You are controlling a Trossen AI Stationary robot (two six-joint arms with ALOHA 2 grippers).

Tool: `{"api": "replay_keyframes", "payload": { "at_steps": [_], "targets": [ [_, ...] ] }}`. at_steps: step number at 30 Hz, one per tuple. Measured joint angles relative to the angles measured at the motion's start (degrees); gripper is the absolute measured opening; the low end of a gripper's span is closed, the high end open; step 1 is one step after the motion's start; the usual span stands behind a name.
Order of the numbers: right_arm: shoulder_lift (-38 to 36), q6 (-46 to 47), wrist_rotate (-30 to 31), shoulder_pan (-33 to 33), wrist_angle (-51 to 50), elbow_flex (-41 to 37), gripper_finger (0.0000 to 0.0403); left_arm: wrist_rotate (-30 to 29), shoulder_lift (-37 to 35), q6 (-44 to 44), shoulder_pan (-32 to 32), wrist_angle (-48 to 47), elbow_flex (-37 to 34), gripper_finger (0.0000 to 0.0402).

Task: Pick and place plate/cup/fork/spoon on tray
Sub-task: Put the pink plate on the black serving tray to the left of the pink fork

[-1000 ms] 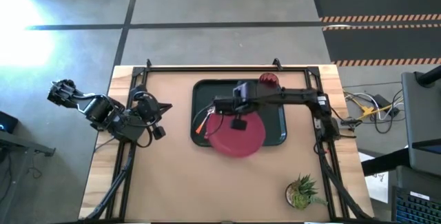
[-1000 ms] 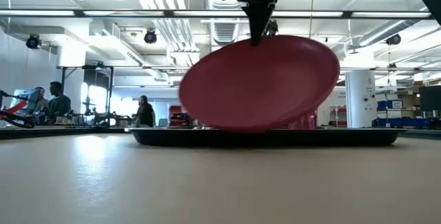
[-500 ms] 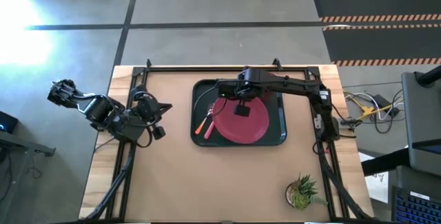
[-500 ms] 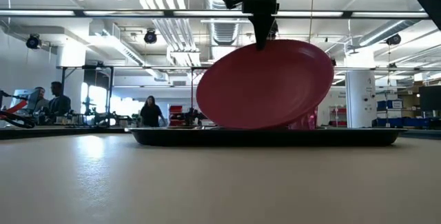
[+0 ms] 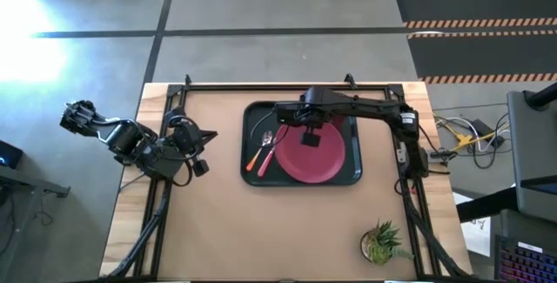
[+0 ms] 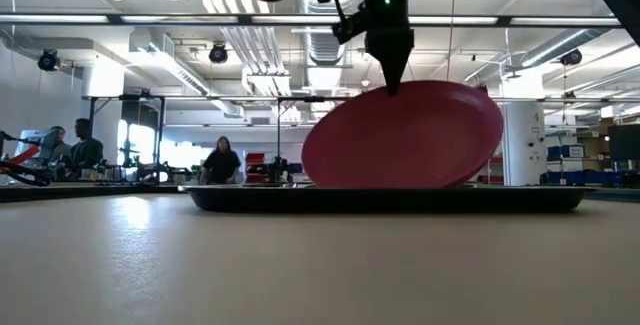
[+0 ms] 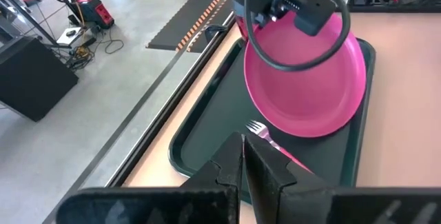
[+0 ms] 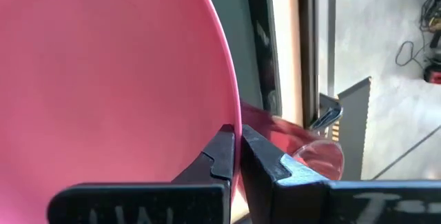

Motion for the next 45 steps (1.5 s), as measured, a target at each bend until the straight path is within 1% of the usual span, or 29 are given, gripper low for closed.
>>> {"api": "replay_keyframes", "payload": {
  "at_steps": [3,8,14,22,34,45],
  "targets": [
    [0.0,-0.1,-0.6,0.0,1.6,-2.2,0.0008,0.0,0.0,0.0,0.0,0.0,0.0,0.0000],
    [0.0,-1.8,-4.6,-0.1,7.8,-5.4,0.0008,0.0,0.0,0.0,0.0,0.0,0.0,0.0000],
    [0.0,-2.3,-6.3,0.0,10.4,-7.9,0.0008,0.0,0.0,-0.1,0.0,0.0,0.0,0.0000],
    [0.0,-2.3,-6.2,0.0,10.8,-9.0,0.0009,0.0,0.0,-0.1,0.0,0.0,0.0,0.0000],
    [0.0,-2.5,-6.2,0.0,14.5,-8.9,0.0009,0.0,0.0,-0.2,0.0,0.0,0.0,0.0000],
    [0.0,-2.4,-6.1,0.0,14.0,-10.8,0.0010,0.8,0.0,-0.3,0.0,0.0,0.0,0.0000]
  ]
}}
